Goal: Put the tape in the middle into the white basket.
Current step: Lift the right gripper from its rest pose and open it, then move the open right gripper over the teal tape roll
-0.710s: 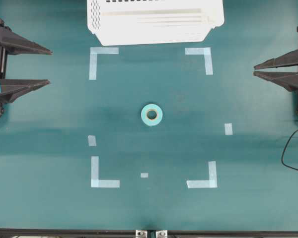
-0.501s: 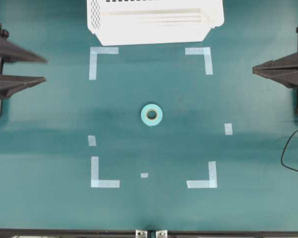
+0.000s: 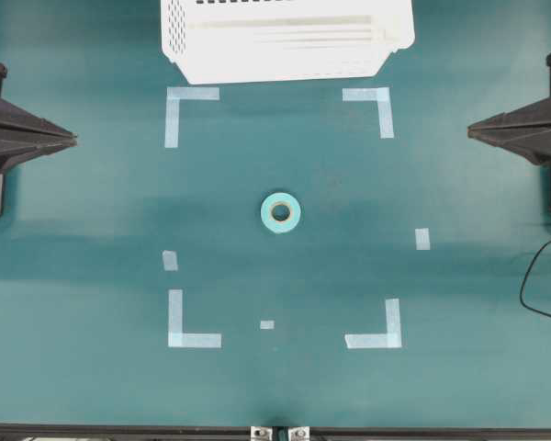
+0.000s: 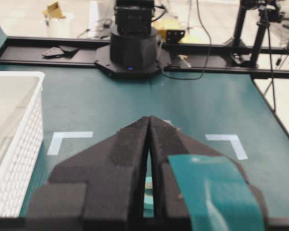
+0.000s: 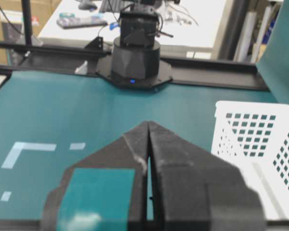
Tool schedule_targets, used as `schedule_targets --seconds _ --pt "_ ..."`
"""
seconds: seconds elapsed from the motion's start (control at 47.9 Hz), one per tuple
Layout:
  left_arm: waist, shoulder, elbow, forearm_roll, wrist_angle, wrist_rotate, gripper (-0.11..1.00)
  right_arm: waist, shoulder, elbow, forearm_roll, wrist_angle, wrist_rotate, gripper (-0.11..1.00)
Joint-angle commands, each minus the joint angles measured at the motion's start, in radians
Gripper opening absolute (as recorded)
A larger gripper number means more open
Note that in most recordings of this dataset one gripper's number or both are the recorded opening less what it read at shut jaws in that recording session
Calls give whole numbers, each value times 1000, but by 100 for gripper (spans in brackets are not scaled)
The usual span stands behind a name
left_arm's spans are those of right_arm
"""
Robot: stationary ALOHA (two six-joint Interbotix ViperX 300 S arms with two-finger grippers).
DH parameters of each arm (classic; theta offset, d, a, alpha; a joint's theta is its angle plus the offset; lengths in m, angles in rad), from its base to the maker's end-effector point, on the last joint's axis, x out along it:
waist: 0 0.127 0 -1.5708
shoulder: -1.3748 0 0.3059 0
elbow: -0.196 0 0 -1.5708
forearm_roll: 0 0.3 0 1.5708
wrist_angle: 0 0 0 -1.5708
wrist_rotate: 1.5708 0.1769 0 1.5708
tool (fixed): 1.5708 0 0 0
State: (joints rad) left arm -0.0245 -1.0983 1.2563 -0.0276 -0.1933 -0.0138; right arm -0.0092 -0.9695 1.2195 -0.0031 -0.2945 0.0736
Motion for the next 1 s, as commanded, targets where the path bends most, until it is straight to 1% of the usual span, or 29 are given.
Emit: schedule_targets --seconds 0.0,0.063,0.104,0.146,0.23,0.293,0.397,0.439,0.481,0.543,0.815,0.982 --pt "-5 -2 -9 -2 -2 0 -11 -2 17 -18 -2 -12 2 0" --pt "-3 -5 -8 -2 -2 0 -11 -2 18 -14 -2 -20 0 1" --pt "-5 -8 -5 -2 0 2 -11 0 18 -12 -2 -28 -3 6" --pt "-5 -11 -2 -2 0 2 -11 0 18 -11 -3 -34 -5 13" --pt "-5 -18 3 -2 0 -2 -11 -2 18 -9 -5 -37 -6 33" --pt "-5 -26 9 -2 0 -2 -11 -2 21 -9 -5 -35 -6 54" --pt "-3 -38 25 -2 0 5 -11 -5 31 -9 -5 -38 -6 83" --pt "-5 -43 32 -2 0 11 -11 -6 38 -11 -5 -40 -6 91" --pt "-5 -48 40 -2 0 14 -11 -6 46 -12 -5 -40 -6 97" --pt "-5 -58 49 -2 0 17 -11 -9 60 -14 -5 -46 -6 100" --pt "-5 -117 91 -2 3 31 -11 -26 150 -35 -3 -127 -6 100" --pt "-3 -147 118 -2 44 31 -11 -34 204 -57 -3 -166 -6 100"
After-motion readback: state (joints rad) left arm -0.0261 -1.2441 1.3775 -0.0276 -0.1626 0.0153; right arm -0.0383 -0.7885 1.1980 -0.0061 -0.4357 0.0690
